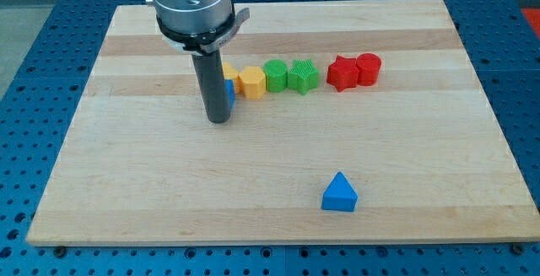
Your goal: Place blue blocks left to yellow blocks
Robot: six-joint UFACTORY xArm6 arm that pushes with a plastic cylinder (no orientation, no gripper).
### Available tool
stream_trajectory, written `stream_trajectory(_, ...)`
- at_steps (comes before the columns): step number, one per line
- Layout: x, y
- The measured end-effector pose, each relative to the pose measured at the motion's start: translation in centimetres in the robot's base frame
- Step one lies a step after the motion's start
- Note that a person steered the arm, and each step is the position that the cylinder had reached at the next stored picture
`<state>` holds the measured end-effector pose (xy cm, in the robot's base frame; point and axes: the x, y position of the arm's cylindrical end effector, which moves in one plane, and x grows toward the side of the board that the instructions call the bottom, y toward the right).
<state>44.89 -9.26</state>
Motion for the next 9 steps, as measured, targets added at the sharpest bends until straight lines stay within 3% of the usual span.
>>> stream_trajectory(1, 1.4, 0.8)
stream_trajectory(3, 4.1, 21.8)
stream_trajectory(4, 11.8, 24.4)
stream_trajectory(6, 13.8, 16.6)
stream_trajectory(9, 13.2, 4.9)
